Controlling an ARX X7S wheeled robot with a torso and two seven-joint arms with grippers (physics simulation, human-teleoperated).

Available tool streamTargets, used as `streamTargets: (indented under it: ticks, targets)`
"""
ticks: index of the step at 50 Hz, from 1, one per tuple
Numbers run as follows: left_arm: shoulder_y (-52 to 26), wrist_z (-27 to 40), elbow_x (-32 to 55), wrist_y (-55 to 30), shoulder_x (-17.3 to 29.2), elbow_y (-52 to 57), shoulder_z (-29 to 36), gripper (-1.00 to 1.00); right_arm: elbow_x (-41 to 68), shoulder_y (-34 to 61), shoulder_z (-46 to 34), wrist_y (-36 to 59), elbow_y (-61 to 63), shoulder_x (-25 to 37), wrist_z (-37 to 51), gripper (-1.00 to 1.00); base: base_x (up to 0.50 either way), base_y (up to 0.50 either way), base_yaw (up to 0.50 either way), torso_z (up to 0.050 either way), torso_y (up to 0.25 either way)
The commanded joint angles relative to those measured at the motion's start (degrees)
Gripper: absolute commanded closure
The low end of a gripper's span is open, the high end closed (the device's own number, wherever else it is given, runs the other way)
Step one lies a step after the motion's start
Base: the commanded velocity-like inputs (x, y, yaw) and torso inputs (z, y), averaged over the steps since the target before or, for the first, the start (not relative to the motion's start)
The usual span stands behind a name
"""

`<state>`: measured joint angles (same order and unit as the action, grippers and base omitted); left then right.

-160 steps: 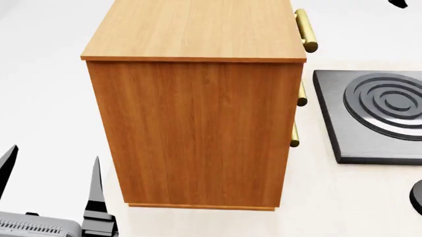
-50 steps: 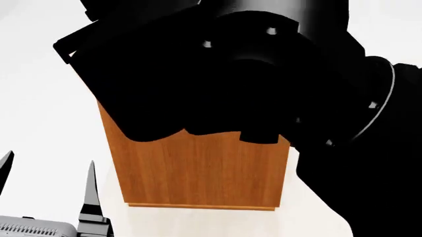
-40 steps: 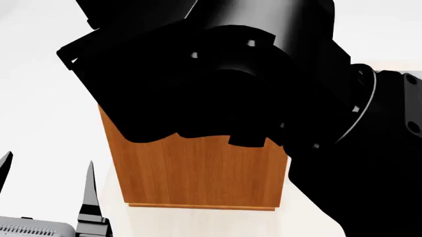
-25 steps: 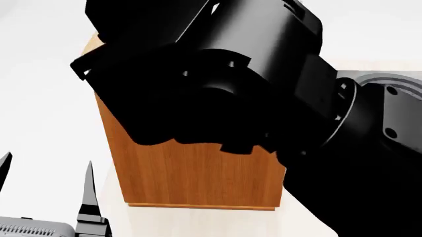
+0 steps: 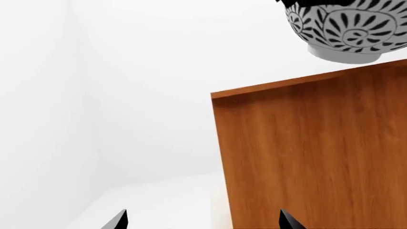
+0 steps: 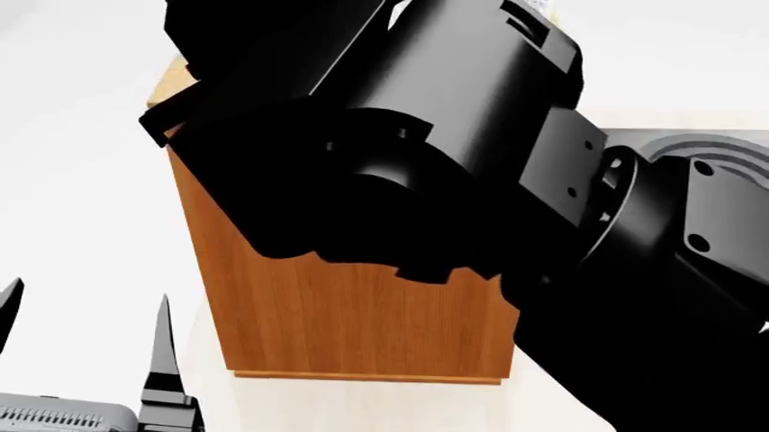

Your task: Put the bowl on the top of the cabinet.

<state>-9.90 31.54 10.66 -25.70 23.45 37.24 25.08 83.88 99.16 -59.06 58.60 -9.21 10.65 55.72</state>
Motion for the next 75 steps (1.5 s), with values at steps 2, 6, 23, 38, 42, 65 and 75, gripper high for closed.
streamTargets:
  ticks: [2,6,23,38,42,65,75]
  targets:
    - [-0.21,-0.04,0.12,0.31,0.01,-0.64,0.11,-1.0,0.31,-0.67,-1.22,0.63,-0.13,0.78,-0.26,1.0,0.0,0.0,0.0,0.0,0.0]
    - [-0.11,0.05,0.29,0.15,0.11,-0.21,0.02,-1.0,0.36,-0.64,-1.28,0.47,-0.28,0.26,-0.14,1.0,0.0,0.0,0.0,0.0,0.0]
    - [-0.54,-0.21,0.19,0.76,0.0,-1.72,0.62,-1.0,-3.26,-0.71,-2.91,-2.36,-4.33,-1.89,-4.34,1.0,0.0,0.0,0.0,0.0,0.0]
    - [-0.11,-0.07,0.56,1.25,0.28,-1.92,0.33,-1.0,-6.75,-0.59,-4.31,-5.03,-8.9,-3.36,-6.62,1.0,0.0,0.0,0.0,0.0,0.0]
    - [-0.1,-0.03,0.64,1.23,0.29,-1.97,0.34,-1.0,-7.15,-0.29,-4.45,-5.34,-9.61,-3.58,-7.05,1.0,0.0,0.0,0.0,0.0,0.0]
    - [-0.2,-0.03,0.78,1.95,0.3,-2.71,0.62,-1.0,-7.03,-0.9,-5.84,-5.1,-5.67,-3.94,-7.25,1.0,0.0,0.0,0.0,0.0,0.0]
    - [-0.04,0.19,0.9,1.82,0.5,-2.13,0.54,-1.0,-7.01,-1.08,-5.44,-5.95,-3.94,-2.96,-7.12,-1.0,0.0,0.0,0.0,0.0,0.0]
